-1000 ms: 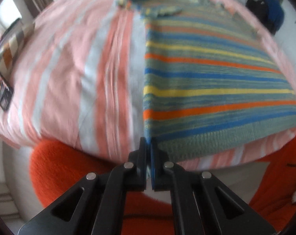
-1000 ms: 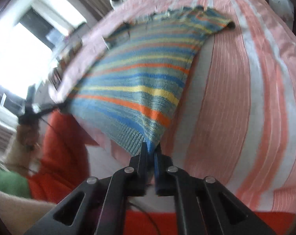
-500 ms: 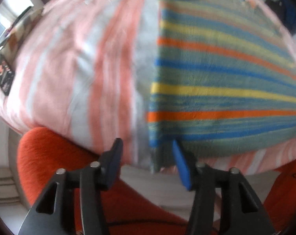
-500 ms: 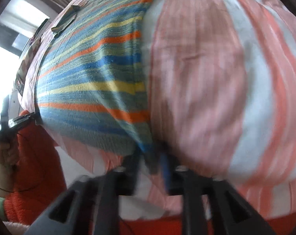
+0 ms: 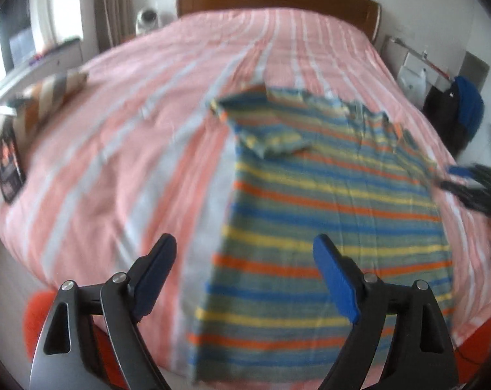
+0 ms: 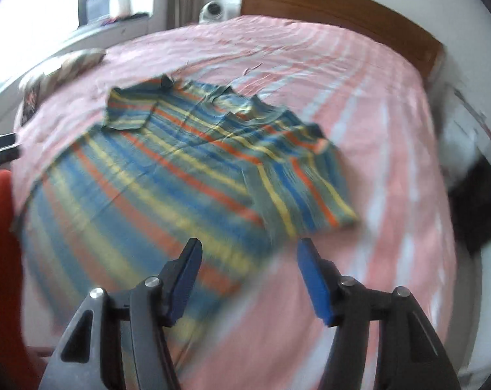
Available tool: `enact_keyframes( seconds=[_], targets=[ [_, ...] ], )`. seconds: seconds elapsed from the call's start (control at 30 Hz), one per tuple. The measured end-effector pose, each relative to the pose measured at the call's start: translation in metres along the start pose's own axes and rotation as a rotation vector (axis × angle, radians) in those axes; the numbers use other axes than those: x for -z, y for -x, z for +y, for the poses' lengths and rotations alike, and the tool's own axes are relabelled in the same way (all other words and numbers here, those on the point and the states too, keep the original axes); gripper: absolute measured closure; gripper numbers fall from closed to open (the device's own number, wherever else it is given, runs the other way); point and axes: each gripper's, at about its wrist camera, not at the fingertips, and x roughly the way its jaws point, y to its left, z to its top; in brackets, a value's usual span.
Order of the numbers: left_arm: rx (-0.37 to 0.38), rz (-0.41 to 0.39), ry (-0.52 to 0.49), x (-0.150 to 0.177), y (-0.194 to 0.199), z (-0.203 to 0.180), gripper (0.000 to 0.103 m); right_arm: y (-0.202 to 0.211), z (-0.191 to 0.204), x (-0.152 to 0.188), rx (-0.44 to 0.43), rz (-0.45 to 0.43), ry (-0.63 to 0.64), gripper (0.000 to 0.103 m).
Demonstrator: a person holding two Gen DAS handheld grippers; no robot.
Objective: Fold small clothes
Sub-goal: 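Open both grippers and release the flattened hem, then grasp a sleeve cuff with the right gripper and lay it across the body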
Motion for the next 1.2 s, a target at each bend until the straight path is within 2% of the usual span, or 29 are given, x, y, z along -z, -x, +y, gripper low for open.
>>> enact_keyframes(
  seconds=[0.1,0.13,0.2,0.23,0.3,0.37,0.43,0.53,0.63,0.73,0.8,0.9,1.07,1.2],
  targets=[
    [-0.018,0.026,0.004,0.022,0.002,0.003,0.016,-0.069,-0.012,-0.016,-0.013,0.062,-0.028,0.043],
    [-0.041,0.029,-0.002,0.027,0.0,0.007,0.016,-0.09,-0.025,-0.015,-0.022,0.079,-0.086,0.045],
    [-0.089,0.035,-0.005,0.037,-0.001,0.015,0.016,-0.092,-0.05,-0.01,-0.038,0.055,-0.21,0.085],
    [-0.099,0.037,0.003,0.039,-0.002,0.02,0.016,-0.082,-0.068,-0.006,-0.009,0.026,-0.28,0.099],
    [-0.092,0.043,0.032,0.043,-0.006,0.031,0.016,-0.053,-0.112,0.007,0.039,-0.045,-0.412,0.099],
    [-0.083,0.056,0.06,0.043,-0.01,0.037,0.016,-0.019,-0.164,0.031,0.142,-0.076,-0.55,0.099],
    [-0.079,0.068,0.069,0.042,-0.016,0.037,0.016,0.01,-0.211,0.062,0.215,-0.078,-0.676,0.099],
    [-0.074,0.078,0.058,0.043,-0.022,0.031,0.017,0.027,-0.245,0.097,0.261,-0.046,-0.78,0.099],
    [-0.086,0.077,0.033,0.046,-0.021,0.026,0.017,0.033,-0.258,0.127,0.245,-0.032,-0.889,0.1],
    [-0.113,0.077,0.011,0.05,-0.022,0.027,0.017,0.035,-0.261,0.149,0.296,-0.007,-0.942,0.102],
    [-0.115,0.092,0.018,0.051,-0.025,0.029,0.018,0.024,-0.265,0.163,0.269,0.029,-0.983,0.102],
    [-0.114,0.103,0.022,0.051,-0.029,0.031,0.018,0.01,-0.264,0.169,0.261,0.06,-0.998,0.102],
    [-0.131,0.084,-0.007,0.054,-0.027,0.03,0.018,0.003,-0.264,0.182,0.253,0.061,-1.053,0.102],
    [-0.111,0.086,0.014,0.052,-0.027,0.033,0.019,0.005,-0.268,0.183,0.214,0.062,-1.082,0.1]
  ],
)
